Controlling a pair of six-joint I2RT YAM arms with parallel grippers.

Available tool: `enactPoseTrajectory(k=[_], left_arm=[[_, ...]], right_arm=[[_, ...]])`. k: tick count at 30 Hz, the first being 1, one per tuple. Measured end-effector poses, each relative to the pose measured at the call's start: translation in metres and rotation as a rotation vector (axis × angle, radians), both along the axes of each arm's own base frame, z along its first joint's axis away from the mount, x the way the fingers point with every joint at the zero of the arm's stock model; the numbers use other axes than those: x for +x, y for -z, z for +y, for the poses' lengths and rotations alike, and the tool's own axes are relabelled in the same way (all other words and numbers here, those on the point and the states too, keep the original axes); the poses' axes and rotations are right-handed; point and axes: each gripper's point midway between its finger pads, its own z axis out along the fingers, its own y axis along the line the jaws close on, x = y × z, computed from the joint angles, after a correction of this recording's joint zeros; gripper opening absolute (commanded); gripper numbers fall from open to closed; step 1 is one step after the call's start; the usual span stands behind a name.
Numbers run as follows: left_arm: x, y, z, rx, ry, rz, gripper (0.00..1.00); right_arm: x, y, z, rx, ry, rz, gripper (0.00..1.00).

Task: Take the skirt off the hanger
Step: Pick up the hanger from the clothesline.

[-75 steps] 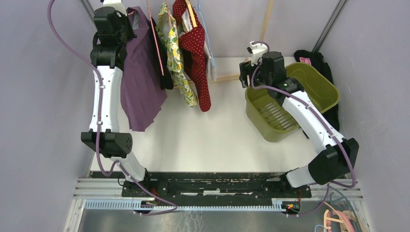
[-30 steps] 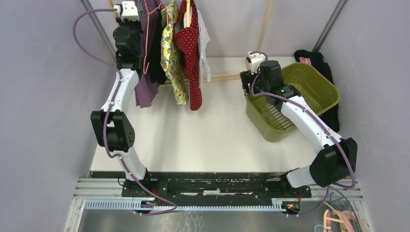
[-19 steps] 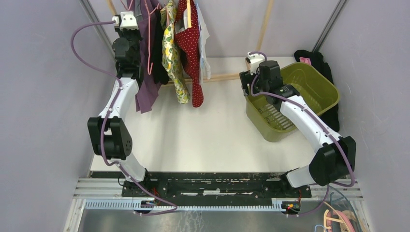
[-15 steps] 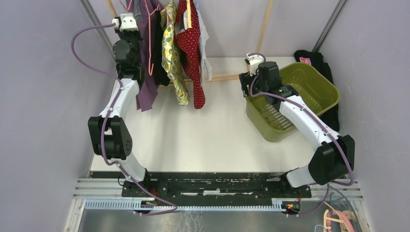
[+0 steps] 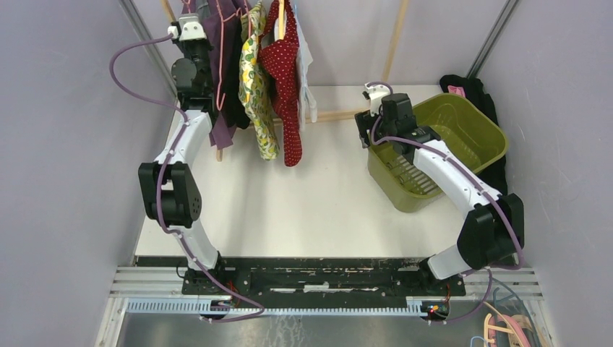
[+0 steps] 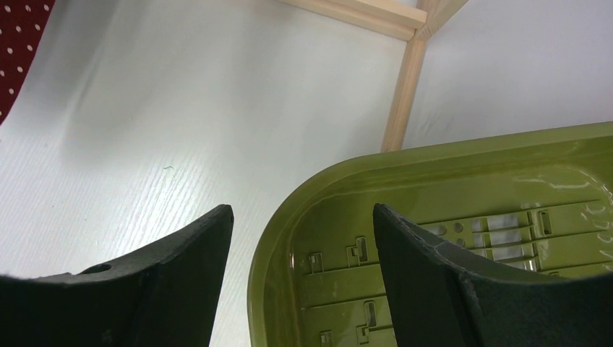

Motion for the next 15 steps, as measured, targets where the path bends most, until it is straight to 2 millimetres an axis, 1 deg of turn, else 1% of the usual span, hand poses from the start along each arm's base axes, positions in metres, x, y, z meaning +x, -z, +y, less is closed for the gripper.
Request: enactPoseTrajectory(k=[3, 7, 9, 12, 15], left_arm=[[-0.002, 0.001, -0.001, -0.001, 0.001, -0.012, 0.03], [-0.005, 0.015, -0.002, -0.003, 0.000, 0.005, 0.03], [-0.010, 0.024, -0.001, -0.002, -0.001, 0.034, 0.03], [-0.019, 0.032, -0.001, 0.001, -0.001, 0.072, 0.03], [-0.032, 0.033, 0.000, 0.004, -0.003, 0.095, 0.03]], right_arm=[[0.000, 0.006, 0.000, -0.007, 0.000, 0.017, 0.77], [0.001, 0.011, 0.000, -0.013, 0.000, 0.033, 0.77], [0.002, 0.011, 0.001, -0.014, 0.000, 0.035, 0.77], [0.004, 0.007, 0.001, -0.010, 0.000, 0.026, 0.77], [0.005, 0.003, 0.003, -0.005, -0.003, 0.019, 0.77]])
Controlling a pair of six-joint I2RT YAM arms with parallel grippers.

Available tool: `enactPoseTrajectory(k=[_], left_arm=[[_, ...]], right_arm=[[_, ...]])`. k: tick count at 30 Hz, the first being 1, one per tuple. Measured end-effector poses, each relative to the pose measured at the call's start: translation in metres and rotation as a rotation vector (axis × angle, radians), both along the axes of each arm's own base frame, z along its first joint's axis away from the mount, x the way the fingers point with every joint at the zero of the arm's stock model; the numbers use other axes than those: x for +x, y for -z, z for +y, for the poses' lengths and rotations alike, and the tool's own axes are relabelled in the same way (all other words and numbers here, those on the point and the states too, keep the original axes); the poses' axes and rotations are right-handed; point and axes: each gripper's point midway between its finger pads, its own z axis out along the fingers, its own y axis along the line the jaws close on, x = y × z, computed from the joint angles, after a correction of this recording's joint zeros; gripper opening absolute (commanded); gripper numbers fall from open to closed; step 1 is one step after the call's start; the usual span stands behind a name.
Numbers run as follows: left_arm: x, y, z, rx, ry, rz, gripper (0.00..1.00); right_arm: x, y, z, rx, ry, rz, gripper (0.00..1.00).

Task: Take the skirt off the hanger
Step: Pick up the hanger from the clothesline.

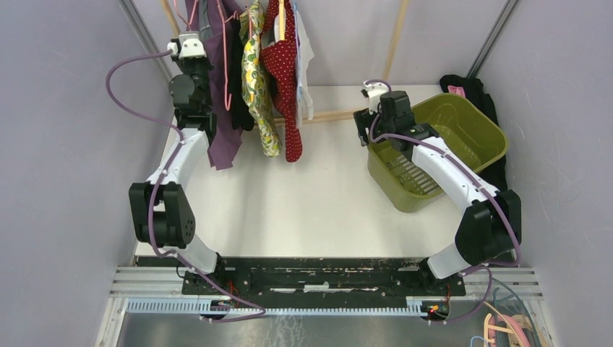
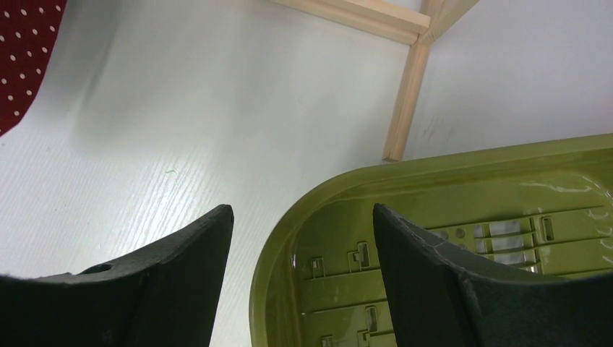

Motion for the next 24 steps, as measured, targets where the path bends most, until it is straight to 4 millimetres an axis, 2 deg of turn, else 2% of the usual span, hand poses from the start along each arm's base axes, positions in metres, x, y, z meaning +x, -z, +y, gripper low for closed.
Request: enactPoseTrajectory(k=[6, 10, 12, 13, 14, 16, 20, 24], left_arm=[[-0.036, -0.008, 0.003, 0.028, -0.015, 0.043, 0.03], [-0.071, -0.008, 0.006, 0.060, -0.033, 0.082, 0.03], [-0.088, -0.001, 0.008, 0.074, -0.042, 0.112, 0.03], [-0.092, 0.015, 0.010, 0.083, -0.050, 0.159, 0.03], [-0.106, 0.011, 0.011, 0.085, -0.056, 0.155, 0.03], [-0.122, 0.026, 0.014, 0.091, -0.069, 0.205, 0.03], [-0.147, 0.053, 0.019, 0.100, -0.092, 0.304, 0.03], [-0.171, 0.069, 0.022, 0.123, -0.100, 0.389, 0.03]], right_arm=[[0.001, -0.003, 0.002, 0.010, -0.009, -0.004, 0.76], [0.001, -0.004, 0.003, 0.011, -0.011, -0.006, 0.76], [0.000, -0.006, 0.003, 0.013, -0.011, -0.008, 0.76], [0.000, -0.007, 0.003, 0.013, -0.011, -0.009, 0.76], [0.000, -0.008, 0.003, 0.015, -0.011, -0.011, 0.76], [-0.002, -0.013, 0.002, 0.024, -0.007, -0.015, 0.75], [-0.008, -0.027, 0.004, 0.058, -0.005, -0.030, 0.73], [-0.011, -0.042, 0.008, 0.082, -0.011, -0.046, 0.72]])
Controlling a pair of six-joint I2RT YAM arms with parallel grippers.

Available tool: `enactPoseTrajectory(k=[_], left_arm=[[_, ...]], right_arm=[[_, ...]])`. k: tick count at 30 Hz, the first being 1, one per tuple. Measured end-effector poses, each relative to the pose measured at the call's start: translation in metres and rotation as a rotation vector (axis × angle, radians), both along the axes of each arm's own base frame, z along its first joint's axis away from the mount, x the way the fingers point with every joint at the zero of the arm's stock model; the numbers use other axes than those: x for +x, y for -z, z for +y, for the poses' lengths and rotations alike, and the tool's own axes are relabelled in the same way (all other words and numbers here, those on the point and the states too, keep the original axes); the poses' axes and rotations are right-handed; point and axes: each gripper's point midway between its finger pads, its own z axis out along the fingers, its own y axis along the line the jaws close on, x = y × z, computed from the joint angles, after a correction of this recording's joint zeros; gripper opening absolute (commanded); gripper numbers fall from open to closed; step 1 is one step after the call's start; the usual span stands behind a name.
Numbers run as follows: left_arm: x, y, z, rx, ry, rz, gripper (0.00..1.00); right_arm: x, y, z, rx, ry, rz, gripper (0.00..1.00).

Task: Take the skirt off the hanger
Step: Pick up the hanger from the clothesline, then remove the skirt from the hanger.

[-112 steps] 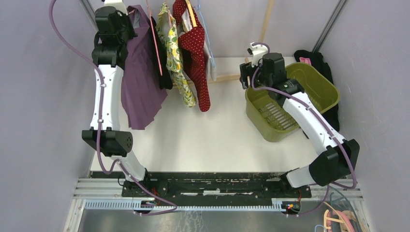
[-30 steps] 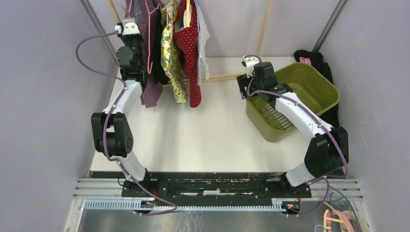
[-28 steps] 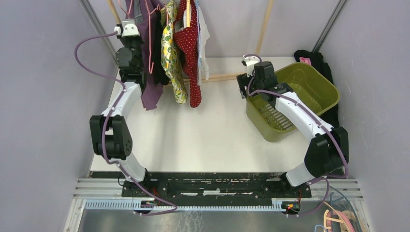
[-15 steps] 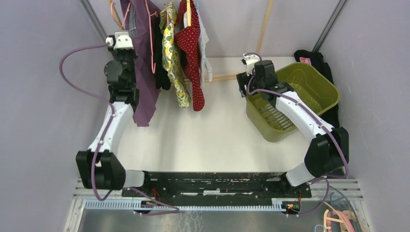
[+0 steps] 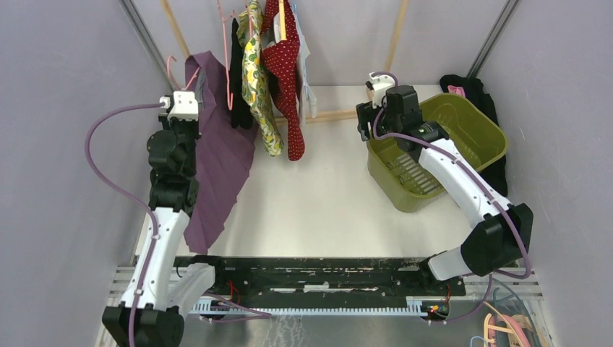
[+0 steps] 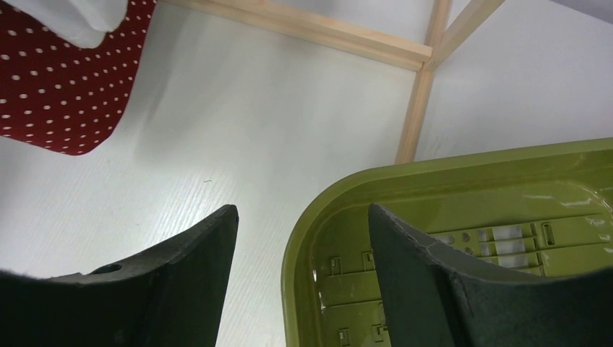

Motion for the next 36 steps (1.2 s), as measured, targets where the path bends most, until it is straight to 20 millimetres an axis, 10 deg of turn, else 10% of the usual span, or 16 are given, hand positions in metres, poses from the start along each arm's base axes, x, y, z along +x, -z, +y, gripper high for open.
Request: enactPoseTrajectory(k=[11, 19, 36], left_arm=[[-0.064, 0.007, -0.012, 0.049, 0.092, 0.120, 0.03], [-0.094, 0.026, -0.070, 0.095, 0.434, 0.243, 0.03], [-0.135, -0.091, -0.189, -0.028, 1.110, 0.124, 0.03]], right_arm=[[-0.015, -0.030, 0.007, 0.013, -0.025, -0.033, 0.72], [-0.020, -0.043, 0.009, 0.007, -0.039, -0.047, 0.72], [-0.025, -0.070, 0.010, -0.010, -0.064, -0.092, 0.71]])
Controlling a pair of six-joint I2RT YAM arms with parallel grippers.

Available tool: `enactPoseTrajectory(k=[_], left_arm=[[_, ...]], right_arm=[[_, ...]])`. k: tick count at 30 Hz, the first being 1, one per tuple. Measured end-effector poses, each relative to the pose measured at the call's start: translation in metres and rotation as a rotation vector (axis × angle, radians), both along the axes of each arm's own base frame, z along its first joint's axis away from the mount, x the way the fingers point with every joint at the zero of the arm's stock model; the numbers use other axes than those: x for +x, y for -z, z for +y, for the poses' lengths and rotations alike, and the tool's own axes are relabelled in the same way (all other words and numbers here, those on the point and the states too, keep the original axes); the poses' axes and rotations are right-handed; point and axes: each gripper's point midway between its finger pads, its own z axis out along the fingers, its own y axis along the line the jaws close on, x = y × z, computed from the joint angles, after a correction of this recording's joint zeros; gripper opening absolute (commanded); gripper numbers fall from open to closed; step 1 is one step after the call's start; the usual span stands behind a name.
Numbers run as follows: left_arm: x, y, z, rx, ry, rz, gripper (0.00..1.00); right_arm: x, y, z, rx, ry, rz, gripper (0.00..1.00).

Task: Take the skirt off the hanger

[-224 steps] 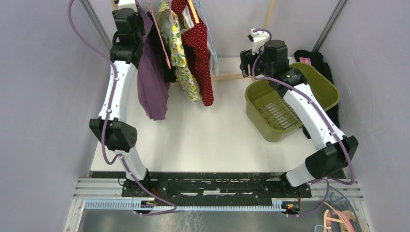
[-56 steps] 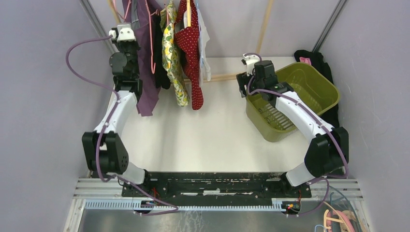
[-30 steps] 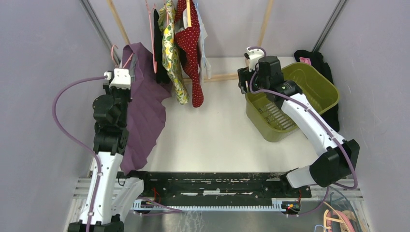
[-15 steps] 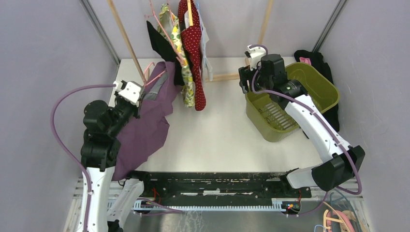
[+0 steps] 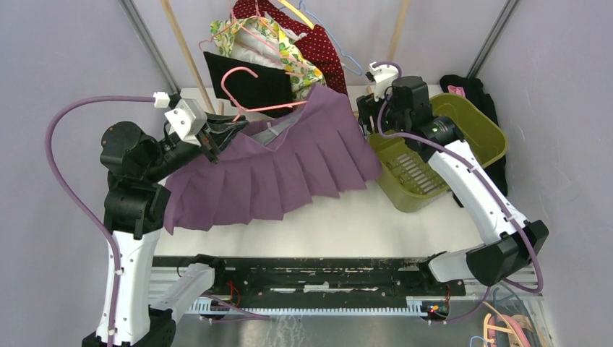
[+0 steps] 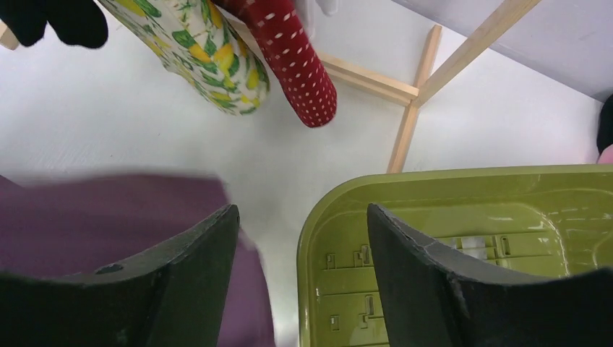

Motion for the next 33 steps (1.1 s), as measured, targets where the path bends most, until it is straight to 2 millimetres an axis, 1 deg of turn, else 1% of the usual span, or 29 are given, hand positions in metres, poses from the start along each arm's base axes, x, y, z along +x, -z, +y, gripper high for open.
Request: enactPoseTrajectory(k=[3, 5, 7, 9, 12, 14, 16, 19, 21, 25, 29, 31, 33], left_arm=[[0.003, -0.001, -0.004, -0.007, 0.023, -0.007, 0.03], [0.010, 0.004, -0.006, -0.014, 0.024, 0.009, 0.03], [0.021, 0.013, -0.006, -0.013, 0.008, 0.033, 0.03], [0.033, 0.024, -0.006, -0.010, -0.011, 0.063, 0.03], [0.056, 0.044, -0.006, 0.000, -0.051, 0.127, 0.03], [0.068, 0.053, -0.005, 0.006, -0.077, 0.158, 0.03], [0.078, 0.061, -0.007, 0.012, -0.097, 0.183, 0.03], [0.087, 0.067, -0.012, 0.020, -0.109, 0.204, 0.03], [0.091, 0.069, -0.016, 0.025, -0.110, 0.210, 0.03], [0.093, 0.071, -0.028, 0.046, -0.097, 0.200, 0.03], [0.093, 0.076, -0.043, 0.064, -0.078, 0.201, 0.03], [0.094, 0.080, -0.050, 0.076, -0.071, 0.208, 0.03], [0.096, 0.084, -0.057, 0.087, -0.064, 0.215, 0.03]], right_arm=[[-0.002, -0.002, -0.002, -0.006, 0.003, -0.002, 0.71], [-0.006, -0.007, -0.004, -0.007, 0.008, -0.009, 0.71], [-0.012, -0.017, -0.006, 0.001, 0.008, -0.029, 0.71], [-0.016, -0.034, -0.005, 0.018, 0.003, -0.060, 0.71], [-0.019, -0.069, -0.002, 0.062, -0.007, -0.128, 0.71], [-0.022, -0.090, 0.003, 0.095, -0.018, -0.167, 0.71], [-0.027, -0.107, 0.008, 0.126, -0.037, -0.194, 0.71], [-0.032, -0.121, 0.018, 0.163, -0.066, -0.213, 0.71], [-0.033, -0.125, 0.025, 0.183, -0.086, -0.210, 0.70], [-0.026, -0.119, 0.046, 0.211, -0.122, -0.170, 0.69], [-0.016, -0.099, 0.070, 0.215, -0.148, -0.106, 0.68], [-0.014, -0.087, 0.081, 0.209, -0.163, -0.072, 0.68], [-0.015, -0.080, 0.089, 0.205, -0.174, -0.049, 0.68]])
